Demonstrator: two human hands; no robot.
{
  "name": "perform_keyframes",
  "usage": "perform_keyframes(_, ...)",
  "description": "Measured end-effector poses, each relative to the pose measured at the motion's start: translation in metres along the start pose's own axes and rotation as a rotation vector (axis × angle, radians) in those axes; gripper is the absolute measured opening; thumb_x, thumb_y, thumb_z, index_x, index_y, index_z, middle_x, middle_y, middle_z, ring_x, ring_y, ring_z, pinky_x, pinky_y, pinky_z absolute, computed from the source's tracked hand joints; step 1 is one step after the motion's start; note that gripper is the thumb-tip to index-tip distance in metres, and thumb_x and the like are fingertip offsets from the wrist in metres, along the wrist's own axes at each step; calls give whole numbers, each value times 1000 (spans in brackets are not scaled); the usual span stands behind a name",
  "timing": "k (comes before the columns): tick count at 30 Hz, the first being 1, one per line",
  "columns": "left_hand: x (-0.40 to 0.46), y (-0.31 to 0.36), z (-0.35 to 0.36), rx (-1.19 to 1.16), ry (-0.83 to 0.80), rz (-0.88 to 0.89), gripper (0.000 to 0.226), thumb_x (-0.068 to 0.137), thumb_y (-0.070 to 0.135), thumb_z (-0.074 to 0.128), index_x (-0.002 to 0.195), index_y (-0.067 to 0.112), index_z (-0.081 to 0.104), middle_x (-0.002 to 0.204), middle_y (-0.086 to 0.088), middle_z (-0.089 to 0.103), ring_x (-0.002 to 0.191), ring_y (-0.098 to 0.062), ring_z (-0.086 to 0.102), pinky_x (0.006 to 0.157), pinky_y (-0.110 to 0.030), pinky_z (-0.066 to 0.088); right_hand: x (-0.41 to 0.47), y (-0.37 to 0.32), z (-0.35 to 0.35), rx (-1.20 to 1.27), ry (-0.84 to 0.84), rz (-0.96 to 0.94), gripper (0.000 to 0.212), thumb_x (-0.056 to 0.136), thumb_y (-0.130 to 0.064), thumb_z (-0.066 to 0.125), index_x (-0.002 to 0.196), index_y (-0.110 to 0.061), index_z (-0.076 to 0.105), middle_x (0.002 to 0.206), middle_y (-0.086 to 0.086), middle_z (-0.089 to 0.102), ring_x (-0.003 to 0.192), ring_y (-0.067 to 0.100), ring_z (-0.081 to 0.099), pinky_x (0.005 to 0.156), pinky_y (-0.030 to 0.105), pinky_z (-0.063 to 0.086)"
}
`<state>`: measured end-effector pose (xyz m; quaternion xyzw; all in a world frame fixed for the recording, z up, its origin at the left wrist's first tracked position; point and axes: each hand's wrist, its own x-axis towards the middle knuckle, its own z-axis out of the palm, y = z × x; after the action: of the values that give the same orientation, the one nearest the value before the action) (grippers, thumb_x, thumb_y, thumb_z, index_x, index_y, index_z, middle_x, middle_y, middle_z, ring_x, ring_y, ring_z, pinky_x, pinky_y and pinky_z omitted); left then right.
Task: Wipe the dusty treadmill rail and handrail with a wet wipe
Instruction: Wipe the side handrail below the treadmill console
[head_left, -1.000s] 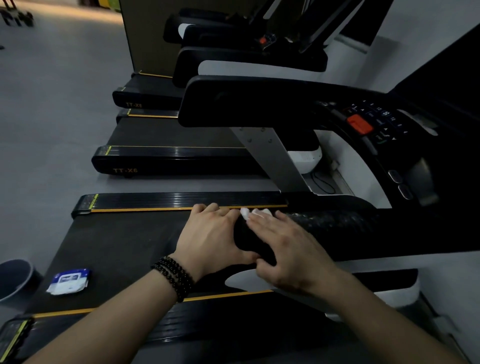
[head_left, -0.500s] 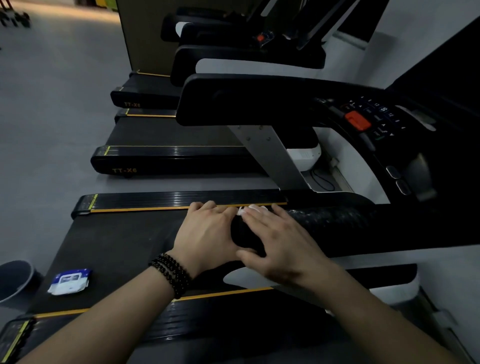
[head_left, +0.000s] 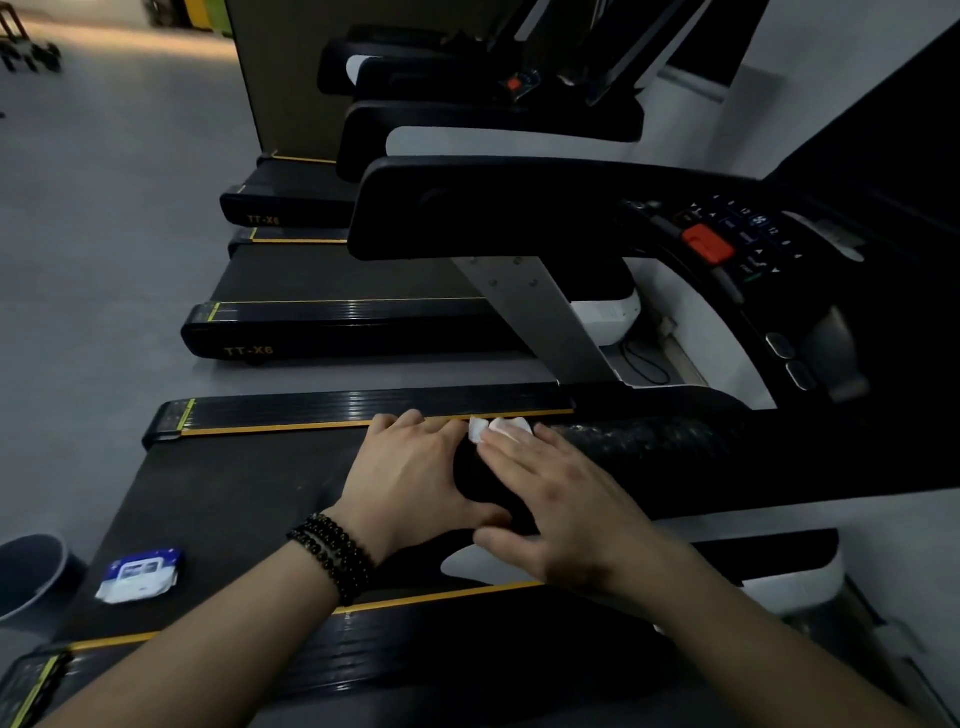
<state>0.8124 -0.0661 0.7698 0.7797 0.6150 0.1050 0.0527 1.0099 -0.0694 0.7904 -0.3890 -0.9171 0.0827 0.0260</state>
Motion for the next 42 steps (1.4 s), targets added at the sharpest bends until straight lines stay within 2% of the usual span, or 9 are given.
perform_keyframes(3,1,2,-2,16,-15,-3,81,58,97,45,109,36,57,104,20,62,101,-10,51,92,-32,32,-14,12,-5,-31,-33,5,87,87,-72,25,159,-25,16,166,-10,6,150,-1,-4,123,31,-5)
perform_keyframes(6,1,2,-3,11,-40,-3,90,56,97,37,120,36,56,113,19,64,106,-12,52,97,-34,33,-4,10,-5,-83,-6,46,92,84,-76,20,159,-23,17,166,-7,11,151,4,1,123,34,-7)
perform_keyframes(9,1,3,-3,7,-26,-9,86,55,97,40,115,38,56,106,20,63,102,-10,52,94,-33,34,-2,3,3,-102,17,34,93,85,-77,27,158,-21,21,167,-3,12,153,11,0,124,39,0)
perform_keyframes(14,1,3,-3,17,-26,-6,86,56,98,42,114,37,57,107,20,63,103,-10,51,94,-34,34,-24,10,6,-87,0,-15,89,88,-72,33,159,-30,1,166,-11,-7,150,5,-15,121,34,-8)
perform_keyframes(21,4,8,-6,47,-67,-3,84,60,96,48,117,34,55,114,18,63,108,-12,51,99,-35,32,-21,12,8,-25,109,-29,74,88,-46,50,152,-10,37,162,4,29,152,12,15,123,34,15)
perform_keyframes(27,18,32,-2,88,-55,13,98,60,96,28,125,29,58,122,12,65,114,-14,55,103,-37,33,-13,25,-21,-19,146,97,81,89,-51,51,156,-12,28,164,2,23,151,8,10,118,19,-7)
perform_keyframes(32,23,33,1,86,-62,33,90,65,97,44,123,30,60,117,11,67,110,-16,57,100,-37,35,-9,28,-21,13,18,102,76,98,-55,43,159,-18,16,166,-3,13,150,6,3,107,10,-18)
perform_keyframes(38,24,35,-5,89,-71,19,86,60,98,44,111,31,61,108,13,67,105,-15,57,99,-38,35,-36,41,-16,-15,-24,67,88,85,-74,19,159,-25,17,166,-12,7,149,-2,-6,122,27,-6)
perform_keyframes(42,24,33,-3,104,-88,28,94,60,99,39,120,30,60,114,10,67,109,-16,57,100,-37,36,-21,36,-15,-59,16,105,94,83,-76,18,159,-21,17,166,-6,12,151,6,3,119,23,-12)
